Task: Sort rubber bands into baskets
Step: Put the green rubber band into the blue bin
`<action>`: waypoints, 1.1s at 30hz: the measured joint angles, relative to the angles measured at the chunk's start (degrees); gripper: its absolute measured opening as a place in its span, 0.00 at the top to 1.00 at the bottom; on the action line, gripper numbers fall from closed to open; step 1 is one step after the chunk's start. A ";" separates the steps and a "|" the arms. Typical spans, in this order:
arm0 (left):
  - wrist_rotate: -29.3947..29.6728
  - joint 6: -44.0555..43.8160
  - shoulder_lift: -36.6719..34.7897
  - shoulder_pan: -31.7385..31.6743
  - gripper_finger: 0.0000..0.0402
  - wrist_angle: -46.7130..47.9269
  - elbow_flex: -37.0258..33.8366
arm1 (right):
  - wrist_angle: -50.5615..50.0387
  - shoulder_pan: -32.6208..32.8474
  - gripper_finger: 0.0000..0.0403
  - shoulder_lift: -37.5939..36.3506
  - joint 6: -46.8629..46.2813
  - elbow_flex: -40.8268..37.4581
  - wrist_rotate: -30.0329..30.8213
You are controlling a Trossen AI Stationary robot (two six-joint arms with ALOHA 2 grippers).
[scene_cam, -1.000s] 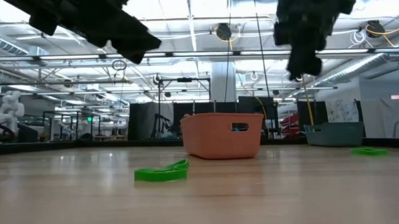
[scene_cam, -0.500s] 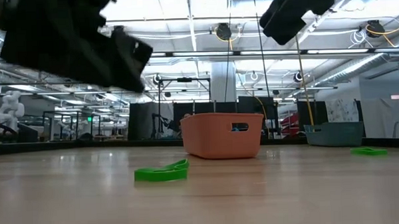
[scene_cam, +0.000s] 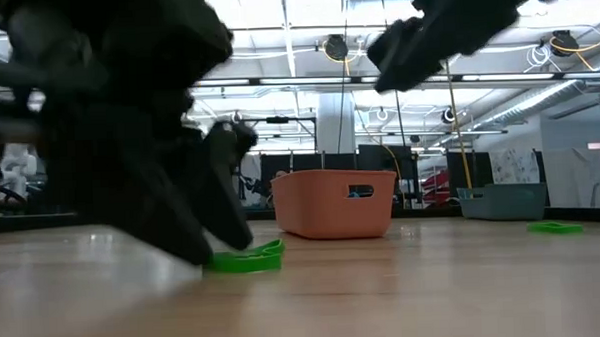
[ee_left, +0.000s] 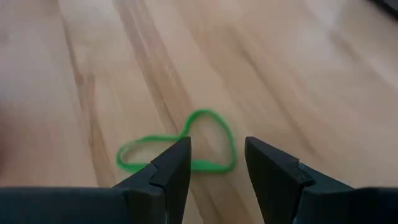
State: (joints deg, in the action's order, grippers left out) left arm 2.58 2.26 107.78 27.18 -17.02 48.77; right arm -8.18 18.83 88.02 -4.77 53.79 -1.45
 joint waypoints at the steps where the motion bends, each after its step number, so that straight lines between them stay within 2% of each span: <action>1: -0.63 -0.03 0.75 -0.28 0.60 -0.06 0.00 | 0.92 0.00 0.63 -0.06 0.13 -0.01 0.00; 6: -3.57 -0.50 3.92 -0.68 0.61 -3.03 0.18 | 7.48 0.04 0.63 -0.06 2.59 -0.01 -0.03; 8: -3.76 -0.45 4.20 -0.66 0.65 -3.75 0.19 | 9.23 0.04 0.63 -0.17 3.70 -0.01 -0.05; 10: -4.07 -0.43 3.94 -0.61 0.73 -3.63 0.20 | 9.89 0.04 0.63 -0.15 3.91 -0.01 -0.05; 13: -4.25 -0.40 3.75 -0.53 0.90 -3.23 0.17 | 10.67 0.04 0.63 -0.15 3.97 -0.01 -0.07; 15: -4.28 -0.41 3.62 -0.50 0.97 -3.03 0.15 | 10.52 0.04 0.63 -0.15 3.97 -0.01 -0.07; 22: -3.81 0.25 1.36 -0.52 0.99 -0.85 0.37 | 10.37 0.04 0.63 -0.15 3.97 -0.01 -0.20; 27: -0.09 3.89 -5.37 -0.42 0.99 2.35 0.74 | 10.84 0.62 0.63 1.03 5.33 -0.01 -2.09; 33: 2.02 7.51 -10.93 -0.55 0.99 2.28 0.68 | 21.73 2.30 0.63 6.99 15.02 0.01 -3.50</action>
State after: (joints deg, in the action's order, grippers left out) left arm 4.60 9.78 96.84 26.63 -14.74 49.45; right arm 13.55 21.13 95.02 10.24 53.80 -4.95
